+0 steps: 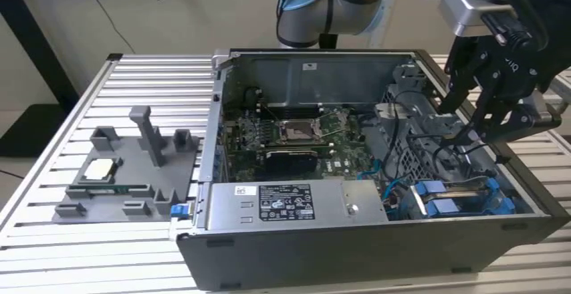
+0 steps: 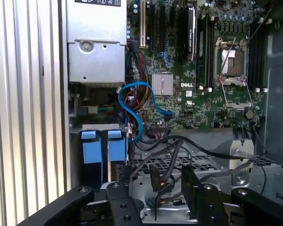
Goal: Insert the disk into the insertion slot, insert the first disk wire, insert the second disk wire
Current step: 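Insert the disk into the insertion slot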
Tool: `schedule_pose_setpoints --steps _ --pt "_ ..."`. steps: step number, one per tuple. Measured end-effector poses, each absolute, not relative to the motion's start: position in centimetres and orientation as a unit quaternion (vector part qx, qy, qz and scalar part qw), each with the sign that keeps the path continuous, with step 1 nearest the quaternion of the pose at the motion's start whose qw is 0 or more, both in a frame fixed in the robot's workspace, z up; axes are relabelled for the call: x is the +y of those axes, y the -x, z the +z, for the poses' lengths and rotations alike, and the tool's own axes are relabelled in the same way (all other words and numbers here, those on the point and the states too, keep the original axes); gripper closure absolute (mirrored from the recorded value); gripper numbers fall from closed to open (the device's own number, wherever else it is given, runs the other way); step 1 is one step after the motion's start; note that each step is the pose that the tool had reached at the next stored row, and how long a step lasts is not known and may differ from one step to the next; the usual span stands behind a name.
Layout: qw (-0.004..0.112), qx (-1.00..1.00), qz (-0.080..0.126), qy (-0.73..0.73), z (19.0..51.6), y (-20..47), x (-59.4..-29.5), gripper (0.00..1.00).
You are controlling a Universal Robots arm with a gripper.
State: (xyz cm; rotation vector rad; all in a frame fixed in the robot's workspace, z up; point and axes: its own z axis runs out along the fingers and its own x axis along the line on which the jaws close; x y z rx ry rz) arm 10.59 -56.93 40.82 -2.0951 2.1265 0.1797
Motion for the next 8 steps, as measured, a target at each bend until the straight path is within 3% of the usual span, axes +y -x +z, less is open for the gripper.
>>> schedule_pose_setpoints --steps 8 --pt "0.083 0.708 0.055 0.699 39.74 -10.60 -56.94 0.46"
